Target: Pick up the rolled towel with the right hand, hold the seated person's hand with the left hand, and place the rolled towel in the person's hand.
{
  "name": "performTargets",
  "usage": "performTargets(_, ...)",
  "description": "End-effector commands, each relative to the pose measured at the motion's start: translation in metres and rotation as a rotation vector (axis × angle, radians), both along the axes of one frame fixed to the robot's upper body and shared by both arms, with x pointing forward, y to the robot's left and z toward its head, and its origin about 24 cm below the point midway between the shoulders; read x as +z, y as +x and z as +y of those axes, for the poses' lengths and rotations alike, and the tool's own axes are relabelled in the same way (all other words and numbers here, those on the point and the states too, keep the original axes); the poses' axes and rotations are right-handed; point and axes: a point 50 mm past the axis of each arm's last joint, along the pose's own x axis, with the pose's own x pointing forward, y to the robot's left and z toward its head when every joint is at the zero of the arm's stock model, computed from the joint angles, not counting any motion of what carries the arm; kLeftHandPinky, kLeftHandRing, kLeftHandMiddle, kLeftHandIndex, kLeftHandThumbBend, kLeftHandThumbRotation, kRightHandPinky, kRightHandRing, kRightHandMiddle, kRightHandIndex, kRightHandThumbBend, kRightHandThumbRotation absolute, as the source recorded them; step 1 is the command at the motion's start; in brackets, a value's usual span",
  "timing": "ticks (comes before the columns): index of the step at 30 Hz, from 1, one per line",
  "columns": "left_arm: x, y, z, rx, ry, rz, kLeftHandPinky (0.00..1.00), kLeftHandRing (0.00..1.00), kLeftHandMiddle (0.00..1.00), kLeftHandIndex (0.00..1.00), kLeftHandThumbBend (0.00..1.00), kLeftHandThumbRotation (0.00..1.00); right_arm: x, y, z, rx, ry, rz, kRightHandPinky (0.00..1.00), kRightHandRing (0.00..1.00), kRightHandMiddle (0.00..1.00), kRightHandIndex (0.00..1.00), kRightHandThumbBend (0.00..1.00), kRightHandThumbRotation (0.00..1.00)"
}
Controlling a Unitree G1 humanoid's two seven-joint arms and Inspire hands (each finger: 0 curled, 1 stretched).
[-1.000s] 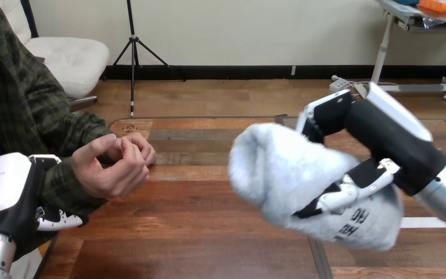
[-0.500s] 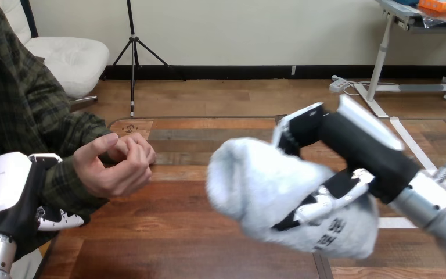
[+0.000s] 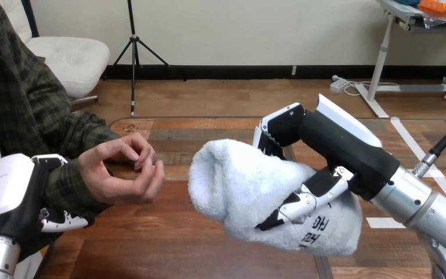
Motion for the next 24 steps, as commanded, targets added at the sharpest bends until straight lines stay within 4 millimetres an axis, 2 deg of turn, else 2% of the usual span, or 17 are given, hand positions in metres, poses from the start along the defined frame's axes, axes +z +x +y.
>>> performTargets(1,0.012,0.007,-0.015,-0.052,-0.037,-0.069,0.39,0.45,0.51,0.50,0.91,0.00,0.029,0.014,0.012,0.027,0.041,-0.111,0.12,0.17,0.24,0.29,0.75,0.00)
performTargets(24,0.015,0.007,-0.025,-0.090,-0.077,-0.066,0.37,0.44,0.49,0.49,0.92,0.00,0.030,0.029,0.033,0.068,0.018,-0.125,0.11,0.16,0.23,0.29,0.75,0.00)
